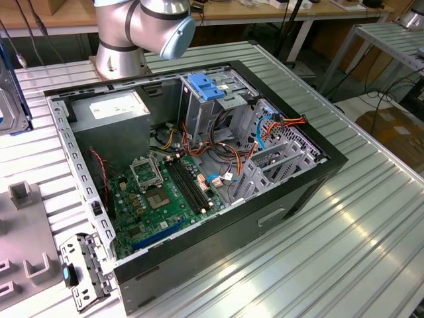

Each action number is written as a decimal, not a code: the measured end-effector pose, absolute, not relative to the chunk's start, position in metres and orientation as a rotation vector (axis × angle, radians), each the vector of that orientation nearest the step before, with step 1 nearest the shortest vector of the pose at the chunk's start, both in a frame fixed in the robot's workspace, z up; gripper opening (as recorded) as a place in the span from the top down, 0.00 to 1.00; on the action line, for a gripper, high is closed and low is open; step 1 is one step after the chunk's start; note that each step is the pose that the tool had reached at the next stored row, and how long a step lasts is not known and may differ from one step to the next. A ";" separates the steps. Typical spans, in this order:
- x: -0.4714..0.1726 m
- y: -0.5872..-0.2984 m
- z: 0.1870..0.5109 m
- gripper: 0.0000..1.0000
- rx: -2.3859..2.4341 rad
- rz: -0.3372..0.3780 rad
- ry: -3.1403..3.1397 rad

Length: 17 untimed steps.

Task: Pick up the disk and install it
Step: 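Pick up the disk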

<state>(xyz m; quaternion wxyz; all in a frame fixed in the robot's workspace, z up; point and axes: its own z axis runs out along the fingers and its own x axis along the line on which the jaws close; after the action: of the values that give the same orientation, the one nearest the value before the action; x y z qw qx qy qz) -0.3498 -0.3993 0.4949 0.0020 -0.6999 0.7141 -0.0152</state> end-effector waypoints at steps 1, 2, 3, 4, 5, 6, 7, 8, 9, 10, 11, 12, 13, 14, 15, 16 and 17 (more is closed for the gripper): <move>-0.346 -0.402 0.495 0.63 -2.196 -0.048 2.241; -0.343 -0.404 0.495 0.63 -2.196 -0.048 2.241; -0.341 -0.405 0.495 0.63 -2.196 -0.048 2.241; -0.339 -0.407 0.495 0.63 -2.196 -0.048 2.241; -0.337 -0.408 0.495 0.63 -2.196 -0.048 2.241; -0.333 -0.409 0.495 0.63 -2.196 -0.048 2.241; -0.330 -0.410 0.495 0.63 -2.196 -0.048 2.241; -0.326 -0.411 0.495 0.63 -2.196 -0.048 2.241; -0.322 -0.413 0.495 0.63 -2.196 -0.048 2.241; -0.319 -0.414 0.495 0.63 -2.196 -0.048 2.241; -0.317 -0.415 0.495 0.63 -2.196 -0.048 2.241; -0.315 -0.416 0.495 0.63 -2.196 -0.048 2.241; -0.314 -0.417 0.495 0.63 -2.196 -0.048 2.241; -0.313 -0.417 0.495 0.63 -2.196 -0.048 2.241; -0.311 -0.418 0.495 0.63 -2.196 -0.048 2.241; -0.310 -0.418 0.495 0.63 -2.196 -0.048 2.241; -0.309 -0.419 0.495 0.63 -2.196 -0.048 2.241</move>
<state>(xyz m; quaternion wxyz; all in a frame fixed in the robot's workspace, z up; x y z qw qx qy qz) -0.3088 -0.4189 0.4950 0.0020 -0.6999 0.7141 -0.0152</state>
